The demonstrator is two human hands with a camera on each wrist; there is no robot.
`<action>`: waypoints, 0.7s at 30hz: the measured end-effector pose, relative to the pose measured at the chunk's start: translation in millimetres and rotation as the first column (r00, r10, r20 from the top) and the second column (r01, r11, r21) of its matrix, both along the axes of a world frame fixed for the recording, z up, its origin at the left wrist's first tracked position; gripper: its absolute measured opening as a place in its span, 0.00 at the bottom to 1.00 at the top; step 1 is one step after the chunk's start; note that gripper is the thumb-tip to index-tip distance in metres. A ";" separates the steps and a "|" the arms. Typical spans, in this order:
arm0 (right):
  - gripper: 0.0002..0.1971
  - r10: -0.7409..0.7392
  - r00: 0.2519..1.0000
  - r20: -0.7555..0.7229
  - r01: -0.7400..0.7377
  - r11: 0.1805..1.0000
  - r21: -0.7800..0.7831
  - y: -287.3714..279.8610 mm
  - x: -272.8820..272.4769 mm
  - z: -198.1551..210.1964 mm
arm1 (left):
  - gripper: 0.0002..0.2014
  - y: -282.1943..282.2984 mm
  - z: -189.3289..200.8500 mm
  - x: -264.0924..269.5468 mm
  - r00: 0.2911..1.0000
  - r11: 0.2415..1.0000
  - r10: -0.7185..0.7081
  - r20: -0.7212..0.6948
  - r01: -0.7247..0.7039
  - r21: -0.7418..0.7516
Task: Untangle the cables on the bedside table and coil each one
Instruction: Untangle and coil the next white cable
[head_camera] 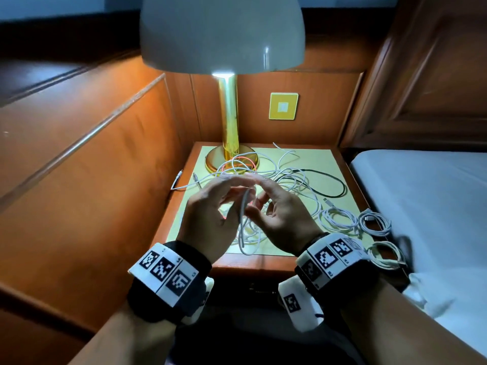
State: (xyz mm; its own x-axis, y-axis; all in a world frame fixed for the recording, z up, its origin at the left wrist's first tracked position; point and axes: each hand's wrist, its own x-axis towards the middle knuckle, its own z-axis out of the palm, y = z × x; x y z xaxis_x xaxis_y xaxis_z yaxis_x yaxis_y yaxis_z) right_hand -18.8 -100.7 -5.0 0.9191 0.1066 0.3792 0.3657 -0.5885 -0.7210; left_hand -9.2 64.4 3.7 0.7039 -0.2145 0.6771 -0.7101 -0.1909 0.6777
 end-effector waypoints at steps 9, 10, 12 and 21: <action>0.07 -0.072 0.995 0.067 0.054 0.970 0.239 1.2 2.6 11.4 | 0.29 8.1 -37.9 24.7 0.960 0.950 0.163 -0.227 -0.091 0.297; 0.06 -0.045 0.994 0.100 0.021 0.973 0.230 0.7 1.8 13.6 | 0.30 8.5 -40.3 28.5 0.958 0.947 0.167 -0.233 -0.090 0.308; 0.06 0.031 0.995 0.097 -0.055 0.966 0.254 -0.6 -0.5 16.9 | 0.29 9.4 -40.8 33.8 0.957 0.952 0.144 -0.253 -0.065 0.299; 0.09 0.197 0.978 -0.068 -0.113 0.777 0.619 -9.1 -4.3 27.9 | 0.23 4.7 -48.1 46.0 0.919 0.981 0.108 -0.379 -0.037 0.188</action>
